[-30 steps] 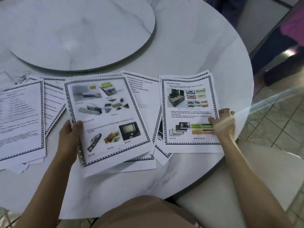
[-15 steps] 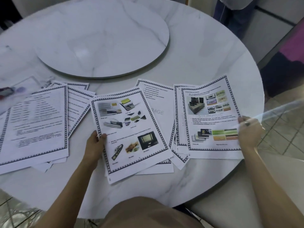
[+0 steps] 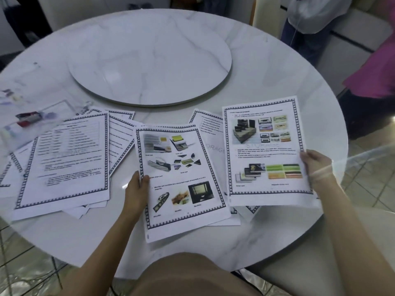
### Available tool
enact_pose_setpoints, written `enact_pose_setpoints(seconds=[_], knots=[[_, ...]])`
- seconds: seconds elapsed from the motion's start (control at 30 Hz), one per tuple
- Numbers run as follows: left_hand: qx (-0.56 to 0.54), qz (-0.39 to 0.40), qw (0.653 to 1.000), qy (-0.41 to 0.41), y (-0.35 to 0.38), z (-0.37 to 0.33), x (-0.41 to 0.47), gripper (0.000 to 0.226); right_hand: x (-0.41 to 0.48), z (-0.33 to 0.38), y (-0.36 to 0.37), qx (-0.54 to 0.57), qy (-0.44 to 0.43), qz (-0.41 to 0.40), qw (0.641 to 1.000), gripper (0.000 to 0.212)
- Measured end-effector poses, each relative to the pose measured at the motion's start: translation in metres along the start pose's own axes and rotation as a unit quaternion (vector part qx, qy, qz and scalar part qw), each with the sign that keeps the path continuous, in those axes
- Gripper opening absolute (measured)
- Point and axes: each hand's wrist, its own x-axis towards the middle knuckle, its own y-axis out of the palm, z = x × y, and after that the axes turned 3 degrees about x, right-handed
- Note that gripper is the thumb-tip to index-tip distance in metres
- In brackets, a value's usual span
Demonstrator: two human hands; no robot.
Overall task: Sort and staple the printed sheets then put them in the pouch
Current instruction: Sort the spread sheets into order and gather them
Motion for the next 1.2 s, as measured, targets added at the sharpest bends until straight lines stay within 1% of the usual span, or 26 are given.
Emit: enact_pose_setpoints(seconds=[0.03, 0.07, 0.1, 0.17, 0.3, 0.37, 0.43, 0.63, 0.8, 0.9, 1.03, 1.2], knots=[[-0.005, 0.003, 1.000, -0.001, -0.002, 0.001, 0.000, 0.025, -0.006, 0.001, 0.011, 0.006, 0.001, 0.000, 1.000, 0.024], [-0.011, 0.005, 1.000, -0.002, -0.003, 0.002, -0.001, 0.026, -0.014, 0.001, 0.024, 0.011, 0.003, 0.011, 1.000, 0.027], [-0.017, 0.006, 1.000, -0.003, -0.004, 0.003, -0.001, 0.026, -0.022, 0.000, 0.037, 0.008, 0.004, 0.030, 1.000, 0.025], [-0.023, 0.008, 1.000, -0.002, -0.007, 0.004, -0.001, 0.028, -0.037, -0.007, 0.061, -0.011, 0.021, 0.072, 0.997, 0.013], [-0.035, 0.011, 0.999, -0.005, -0.010, 0.009, -0.001, 0.024, -0.066, -0.022, 0.100, -0.042, 0.023, 0.121, 0.992, 0.018], [-0.045, 0.014, 0.999, -0.010, -0.011, 0.010, -0.002, 0.023, -0.081, -0.026, 0.115, -0.062, 0.008, 0.136, 0.989, 0.025], [-0.054, 0.013, 0.998, -0.011, -0.011, 0.011, -0.004, 0.027, -0.095, -0.028, 0.128, -0.083, -0.010, 0.147, 0.986, 0.027], [-0.102, 0.019, 0.995, -0.011, -0.012, 0.006, -0.009, 0.028, -0.112, -0.024, 0.152, -0.119, -0.066, 0.171, 0.976, 0.019], [-0.086, 0.021, 0.996, -0.007, -0.013, 0.010, -0.008, 0.017, -0.121, -0.025, 0.160, -0.138, -0.083, 0.200, 0.966, 0.018], [-0.077, 0.020, 0.997, -0.005, -0.013, 0.013, -0.009, 0.016, -0.121, -0.025, 0.154, -0.122, -0.087, 0.200, 0.968, 0.016], [-0.081, 0.008, 0.997, -0.016, -0.014, 0.016, -0.009, 0.019, -0.107, -0.027, 0.134, -0.056, -0.051, 0.177, 0.981, 0.014], [-0.092, -0.002, 0.995, -0.024, -0.014, 0.012, -0.009, 0.023, -0.072, -0.029, 0.091, -0.081, -0.060, 0.104, 0.989, 0.016]])
